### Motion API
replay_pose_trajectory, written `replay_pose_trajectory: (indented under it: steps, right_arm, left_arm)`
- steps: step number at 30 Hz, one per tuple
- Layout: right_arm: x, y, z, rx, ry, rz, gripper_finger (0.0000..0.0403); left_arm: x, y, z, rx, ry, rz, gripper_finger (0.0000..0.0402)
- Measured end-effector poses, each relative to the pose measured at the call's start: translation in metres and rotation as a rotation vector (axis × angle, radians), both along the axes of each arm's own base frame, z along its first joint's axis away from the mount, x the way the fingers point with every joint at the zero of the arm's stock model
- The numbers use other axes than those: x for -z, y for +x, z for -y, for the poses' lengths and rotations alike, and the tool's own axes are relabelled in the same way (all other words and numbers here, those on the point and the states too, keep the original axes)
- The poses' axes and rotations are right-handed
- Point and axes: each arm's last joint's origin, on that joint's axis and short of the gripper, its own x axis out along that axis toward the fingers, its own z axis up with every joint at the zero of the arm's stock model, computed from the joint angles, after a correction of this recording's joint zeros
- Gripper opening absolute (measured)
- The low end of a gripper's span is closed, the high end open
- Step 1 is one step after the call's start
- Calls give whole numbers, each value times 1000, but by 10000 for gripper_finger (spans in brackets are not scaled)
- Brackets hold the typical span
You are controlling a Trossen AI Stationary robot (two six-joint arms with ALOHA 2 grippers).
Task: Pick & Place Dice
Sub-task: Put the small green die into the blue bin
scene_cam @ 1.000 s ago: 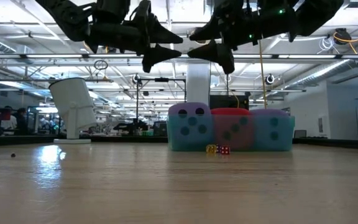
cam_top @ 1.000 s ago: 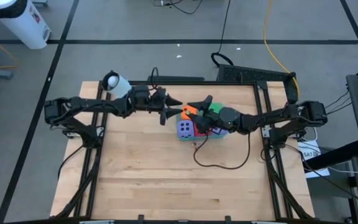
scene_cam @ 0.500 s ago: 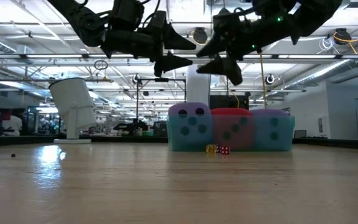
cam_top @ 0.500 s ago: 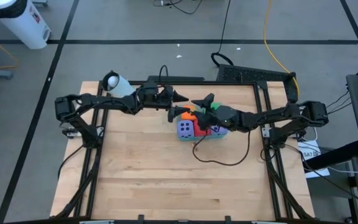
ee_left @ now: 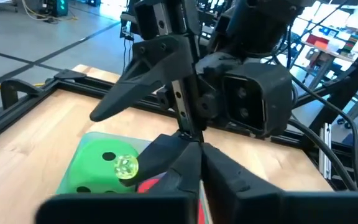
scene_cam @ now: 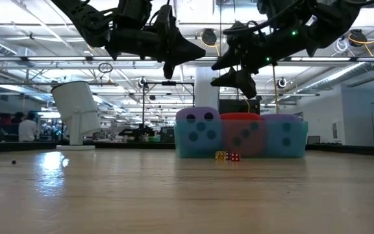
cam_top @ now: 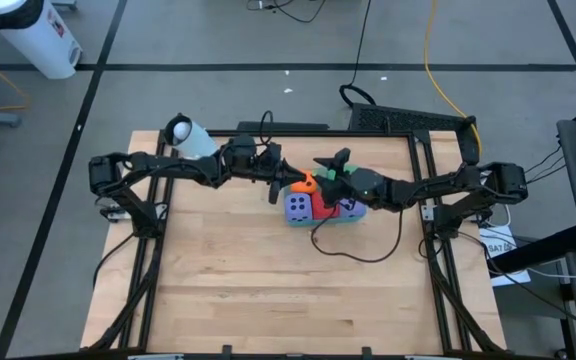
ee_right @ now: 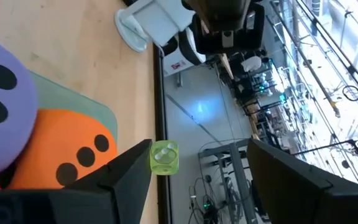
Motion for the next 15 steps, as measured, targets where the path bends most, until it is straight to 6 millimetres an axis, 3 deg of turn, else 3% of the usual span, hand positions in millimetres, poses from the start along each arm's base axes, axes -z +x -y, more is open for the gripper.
replay_pose_trajectory:
  steps: [6,15]
  right_arm:
    - [-2,0,0,0,-7,22,249]
    - [-6,1,0,-4,-26,57,249]
  left_arm:
    - [1,4,5,17,-33,20,4]
    - [27,18,-3,32,-136,34,2]
